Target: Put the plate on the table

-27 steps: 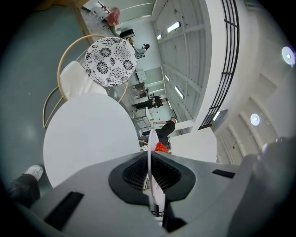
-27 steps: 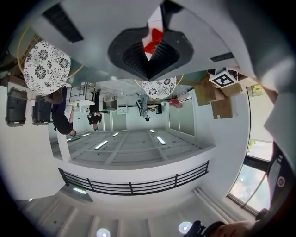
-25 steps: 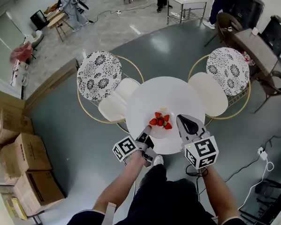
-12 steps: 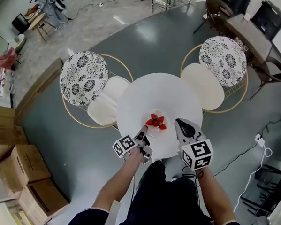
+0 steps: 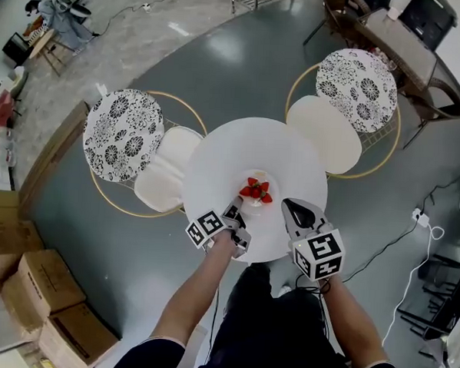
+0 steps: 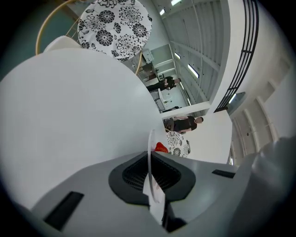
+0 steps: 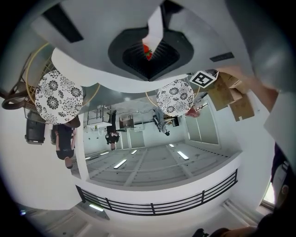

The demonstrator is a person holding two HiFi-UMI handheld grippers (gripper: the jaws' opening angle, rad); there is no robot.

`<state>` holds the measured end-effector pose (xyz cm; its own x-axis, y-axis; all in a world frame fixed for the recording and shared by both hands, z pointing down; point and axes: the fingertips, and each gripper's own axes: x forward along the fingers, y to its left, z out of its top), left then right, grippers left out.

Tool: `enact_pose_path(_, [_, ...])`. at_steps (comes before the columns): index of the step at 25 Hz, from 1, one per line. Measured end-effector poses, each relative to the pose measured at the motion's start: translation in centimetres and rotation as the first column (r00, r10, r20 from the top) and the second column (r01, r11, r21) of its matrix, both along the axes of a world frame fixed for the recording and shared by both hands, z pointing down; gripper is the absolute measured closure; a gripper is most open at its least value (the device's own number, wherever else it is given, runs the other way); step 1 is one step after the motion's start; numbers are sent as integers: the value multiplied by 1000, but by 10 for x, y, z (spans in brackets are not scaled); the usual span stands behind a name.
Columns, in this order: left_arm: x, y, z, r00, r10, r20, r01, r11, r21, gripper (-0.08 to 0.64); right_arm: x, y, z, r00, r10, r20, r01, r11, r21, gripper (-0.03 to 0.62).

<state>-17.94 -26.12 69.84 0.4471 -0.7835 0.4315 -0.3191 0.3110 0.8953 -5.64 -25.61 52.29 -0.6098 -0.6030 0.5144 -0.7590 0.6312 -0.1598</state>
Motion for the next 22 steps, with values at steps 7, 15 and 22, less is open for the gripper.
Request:
enact_pose_path(7, [3, -11, 4, 999, 20, 30, -20, 1000, -9, 546, 8, -2, 5, 1000, 22, -13, -22, 1000, -13, 588])
enact_pose_path(15, [10, -14, 6, 977, 115, 180, -106, 993, -56, 541, 13, -4, 6, 1000, 28, -9, -28, 999, -22, 588])
enact_pose_path(22, [9, -15, 7, 890, 211, 404, -178, 977, -119, 502, 17, -3, 3, 1000, 26, -7, -26, 999, -22, 588])
